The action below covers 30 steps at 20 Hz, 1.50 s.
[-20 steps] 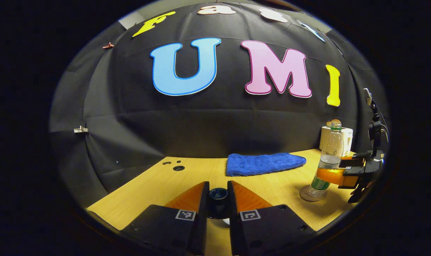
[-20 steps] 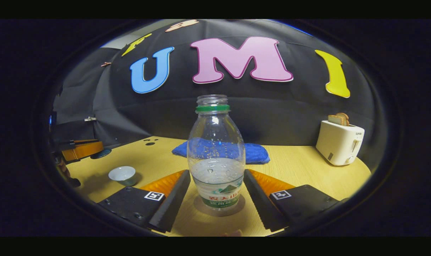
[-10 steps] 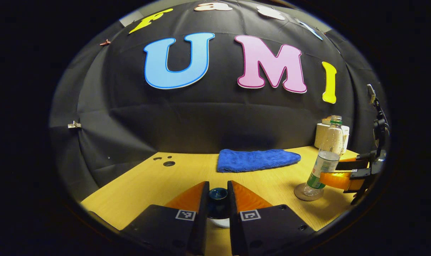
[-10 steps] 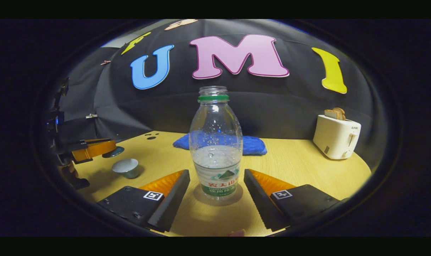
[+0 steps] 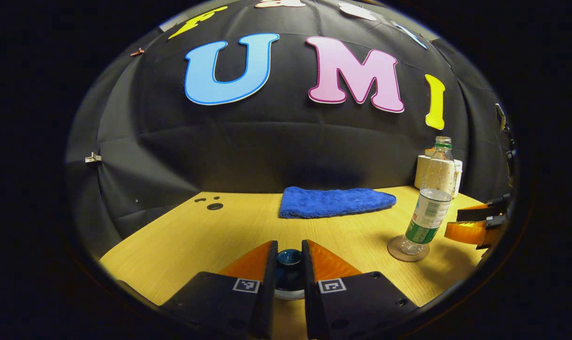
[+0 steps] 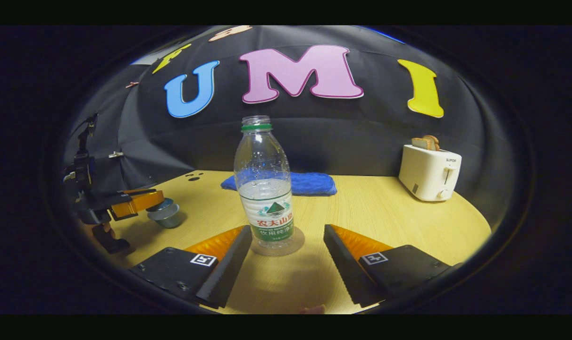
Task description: Open the teacup lid with one hand, grasp the water bottle and pour water into the teacup with the other hand; after pouring, place the water bottle on the coaster and then close the teacup lid.
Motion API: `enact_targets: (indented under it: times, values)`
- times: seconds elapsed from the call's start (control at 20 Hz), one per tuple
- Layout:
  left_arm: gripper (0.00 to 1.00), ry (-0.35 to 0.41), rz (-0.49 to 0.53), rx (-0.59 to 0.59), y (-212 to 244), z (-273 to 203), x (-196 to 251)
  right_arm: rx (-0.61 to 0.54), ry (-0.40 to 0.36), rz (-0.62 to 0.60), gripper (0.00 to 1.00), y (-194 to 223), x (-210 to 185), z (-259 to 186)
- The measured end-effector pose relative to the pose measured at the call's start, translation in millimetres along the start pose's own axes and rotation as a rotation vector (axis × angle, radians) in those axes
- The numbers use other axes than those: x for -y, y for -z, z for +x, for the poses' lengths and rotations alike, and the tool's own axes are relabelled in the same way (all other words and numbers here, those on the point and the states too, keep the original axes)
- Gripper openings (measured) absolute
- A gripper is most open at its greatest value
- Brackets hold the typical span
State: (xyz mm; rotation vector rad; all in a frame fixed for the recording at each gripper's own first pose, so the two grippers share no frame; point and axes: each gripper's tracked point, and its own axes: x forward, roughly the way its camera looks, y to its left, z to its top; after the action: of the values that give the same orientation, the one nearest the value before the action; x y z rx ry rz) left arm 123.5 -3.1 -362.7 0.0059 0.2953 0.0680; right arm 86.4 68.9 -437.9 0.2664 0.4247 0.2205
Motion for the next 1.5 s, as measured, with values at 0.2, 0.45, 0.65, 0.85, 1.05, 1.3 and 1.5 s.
enact_targets:
  times: [0.2, 0.45, 0.65, 0.85, 1.05, 1.3, 1.5]
  values:
    - [0.31, -0.002, 0.009, -0.020, 6.8, 2.8, 2.1, 0.007, 0.010, 0.008, 0.95, -3.4, 4.7, 0.1]
    - [0.31, -0.014, 0.013, -0.040, 13.3, 5.7, 0.6, 0.010, 0.014, 0.007, 0.95, -4.9, 5.8, -0.8]
    - [0.34, -0.012, 0.016, -0.049, 16.2, 4.6, 2.5, 0.014, 0.013, 0.001, 0.95, -8.7, 5.5, -0.9]
    - [0.48, -0.011, 0.029, -0.040, 13.1, 2.9, 4.7, 0.025, 0.008, 0.001, 0.95, -16.2, 3.0, -2.7]
    - [0.38, -0.010, 0.039, -0.026, 0.2, -7.0, 4.2, 0.048, 0.016, -0.004, 0.95, -33.0, 1.3, -7.5]
    - [0.44, -0.008, 0.019, -0.001, -43.2, -29.8, 5.3, 0.088, 0.012, -0.017, 0.95, -75.9, -12.7, -25.3]
    - [0.45, -0.007, 0.013, 0.037, -98.4, -52.0, 3.2, 0.120, 0.014, -0.028, 0.91, -118.9, -27.9, -50.9]
